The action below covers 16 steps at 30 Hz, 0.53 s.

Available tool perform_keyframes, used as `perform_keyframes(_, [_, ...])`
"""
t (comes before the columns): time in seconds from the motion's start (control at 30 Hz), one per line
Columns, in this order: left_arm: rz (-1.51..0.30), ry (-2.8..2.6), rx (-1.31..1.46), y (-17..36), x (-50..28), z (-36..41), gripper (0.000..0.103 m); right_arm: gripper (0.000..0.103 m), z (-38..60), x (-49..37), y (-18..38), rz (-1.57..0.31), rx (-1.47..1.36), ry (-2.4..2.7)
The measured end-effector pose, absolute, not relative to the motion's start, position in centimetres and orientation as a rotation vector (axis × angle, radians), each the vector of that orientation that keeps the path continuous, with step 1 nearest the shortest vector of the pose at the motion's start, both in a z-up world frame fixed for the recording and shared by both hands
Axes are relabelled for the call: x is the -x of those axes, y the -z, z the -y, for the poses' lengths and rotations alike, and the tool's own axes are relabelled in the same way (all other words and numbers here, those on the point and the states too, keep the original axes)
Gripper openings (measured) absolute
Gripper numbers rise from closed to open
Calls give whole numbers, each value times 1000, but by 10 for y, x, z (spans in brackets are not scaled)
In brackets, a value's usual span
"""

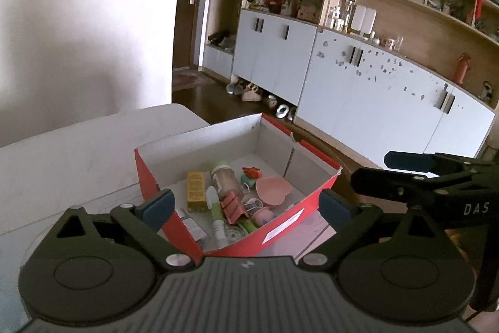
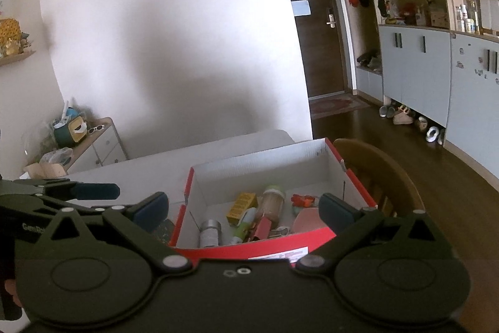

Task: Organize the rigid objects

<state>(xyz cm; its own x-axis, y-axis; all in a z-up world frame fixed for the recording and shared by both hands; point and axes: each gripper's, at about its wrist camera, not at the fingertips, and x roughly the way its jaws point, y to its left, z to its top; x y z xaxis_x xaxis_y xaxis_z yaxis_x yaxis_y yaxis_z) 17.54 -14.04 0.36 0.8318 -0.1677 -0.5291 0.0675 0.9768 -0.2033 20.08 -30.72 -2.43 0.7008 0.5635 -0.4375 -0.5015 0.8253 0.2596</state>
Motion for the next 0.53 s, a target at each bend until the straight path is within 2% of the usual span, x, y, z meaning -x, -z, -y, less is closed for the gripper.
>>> perform_keyframes(0.53, [-552, 144, 145, -8, -168, 136, 100, 103, 304, -189, 25, -520, -143, -545])
